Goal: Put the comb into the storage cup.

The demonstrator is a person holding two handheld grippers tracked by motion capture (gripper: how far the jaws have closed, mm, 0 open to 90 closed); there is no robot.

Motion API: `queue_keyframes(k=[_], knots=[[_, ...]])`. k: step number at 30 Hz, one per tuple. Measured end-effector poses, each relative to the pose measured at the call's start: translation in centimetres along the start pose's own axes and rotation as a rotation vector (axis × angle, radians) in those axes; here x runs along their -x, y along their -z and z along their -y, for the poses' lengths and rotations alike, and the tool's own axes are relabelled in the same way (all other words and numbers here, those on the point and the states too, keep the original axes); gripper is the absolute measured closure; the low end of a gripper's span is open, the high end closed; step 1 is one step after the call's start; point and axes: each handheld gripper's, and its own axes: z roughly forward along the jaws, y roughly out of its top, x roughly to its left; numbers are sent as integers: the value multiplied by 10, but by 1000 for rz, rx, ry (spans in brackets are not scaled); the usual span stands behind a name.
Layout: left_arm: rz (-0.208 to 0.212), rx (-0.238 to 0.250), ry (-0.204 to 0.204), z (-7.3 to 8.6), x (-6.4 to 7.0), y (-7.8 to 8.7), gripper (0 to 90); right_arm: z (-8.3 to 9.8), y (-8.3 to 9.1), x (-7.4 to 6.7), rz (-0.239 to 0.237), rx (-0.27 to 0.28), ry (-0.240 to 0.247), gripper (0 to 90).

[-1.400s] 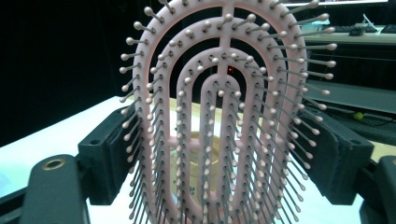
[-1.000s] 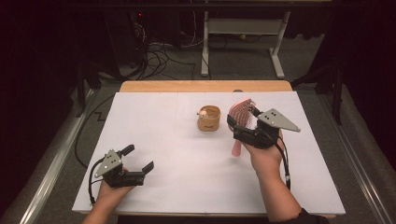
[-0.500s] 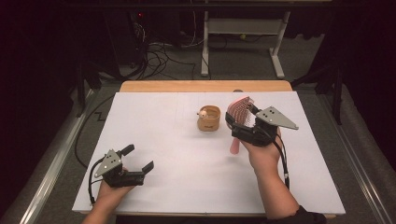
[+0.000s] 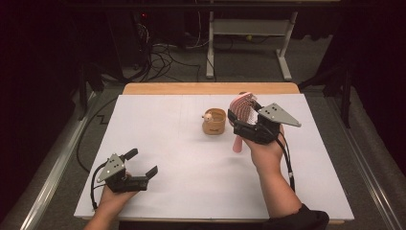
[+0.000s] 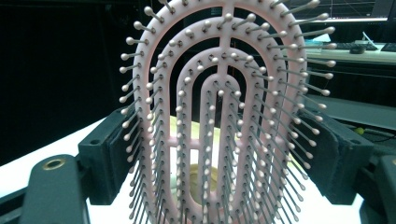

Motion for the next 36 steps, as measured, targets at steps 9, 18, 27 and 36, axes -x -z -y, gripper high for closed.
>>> queue_keyframes(k=[9,18,27,36], knots=[[4,-2,0,0,0,0,0,-5,-10,-2,3,1,3,203],[8,-5,-3,0,1,0,0,-10,-22,-2,8,-3,11,203],[9,-6,-5,1,0,0,0,-14,-33,1,19,-6,14,203],[11,-5,-4,1,-1,0,0,-21,-42,2,25,5,13,203]])
